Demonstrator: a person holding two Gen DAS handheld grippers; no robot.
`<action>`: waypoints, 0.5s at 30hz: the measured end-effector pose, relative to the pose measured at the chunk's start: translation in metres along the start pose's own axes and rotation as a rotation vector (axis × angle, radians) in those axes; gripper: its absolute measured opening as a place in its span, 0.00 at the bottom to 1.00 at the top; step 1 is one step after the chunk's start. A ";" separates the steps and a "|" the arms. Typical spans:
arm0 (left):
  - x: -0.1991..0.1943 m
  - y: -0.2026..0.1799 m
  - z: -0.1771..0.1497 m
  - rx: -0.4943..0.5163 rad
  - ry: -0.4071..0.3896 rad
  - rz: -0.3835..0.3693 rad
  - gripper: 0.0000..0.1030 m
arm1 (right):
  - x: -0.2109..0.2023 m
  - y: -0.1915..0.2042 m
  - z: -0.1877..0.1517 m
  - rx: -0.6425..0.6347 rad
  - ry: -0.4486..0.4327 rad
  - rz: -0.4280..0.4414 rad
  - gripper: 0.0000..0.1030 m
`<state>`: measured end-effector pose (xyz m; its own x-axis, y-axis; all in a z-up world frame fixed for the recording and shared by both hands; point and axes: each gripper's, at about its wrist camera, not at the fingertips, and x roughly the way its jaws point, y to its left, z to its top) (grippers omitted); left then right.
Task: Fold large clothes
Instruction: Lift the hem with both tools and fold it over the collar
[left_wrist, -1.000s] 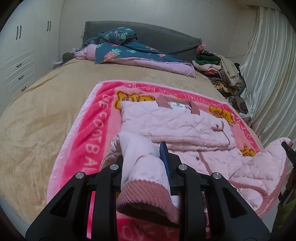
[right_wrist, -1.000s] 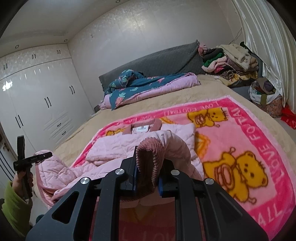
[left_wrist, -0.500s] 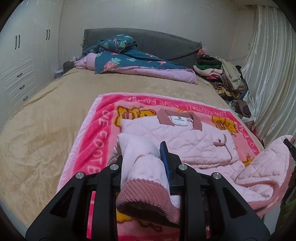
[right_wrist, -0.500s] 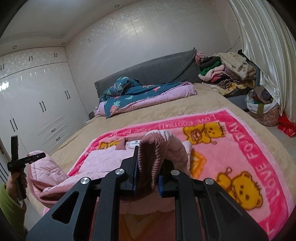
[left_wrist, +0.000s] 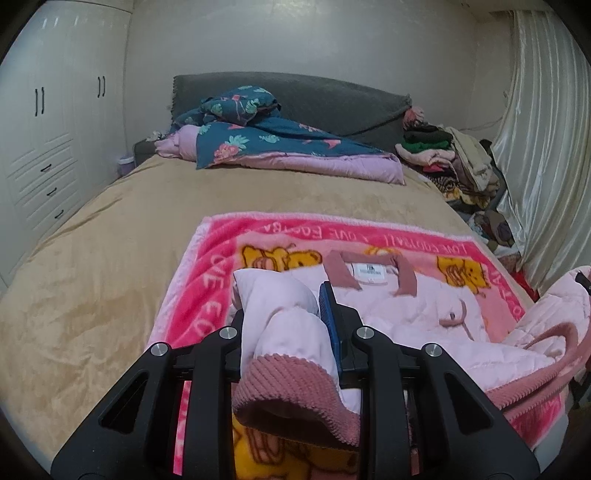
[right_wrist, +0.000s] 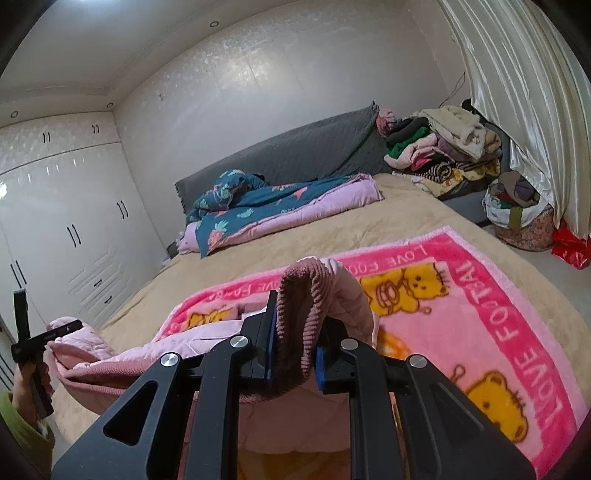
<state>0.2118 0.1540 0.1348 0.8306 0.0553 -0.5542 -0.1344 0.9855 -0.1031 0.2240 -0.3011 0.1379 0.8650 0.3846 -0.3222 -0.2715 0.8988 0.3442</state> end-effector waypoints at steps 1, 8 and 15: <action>0.003 0.000 0.004 0.000 -0.008 0.008 0.18 | 0.003 0.000 0.003 -0.001 -0.008 -0.002 0.14; 0.038 0.002 0.006 0.010 0.002 0.058 0.18 | 0.039 -0.010 0.003 0.018 0.022 -0.043 0.14; 0.069 0.002 -0.004 0.037 0.029 0.098 0.19 | 0.079 -0.029 -0.012 0.033 0.080 -0.096 0.14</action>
<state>0.2669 0.1591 0.0926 0.7986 0.1472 -0.5836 -0.1935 0.9809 -0.0174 0.2953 -0.2945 0.0918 0.8495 0.3136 -0.4242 -0.1737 0.9256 0.3364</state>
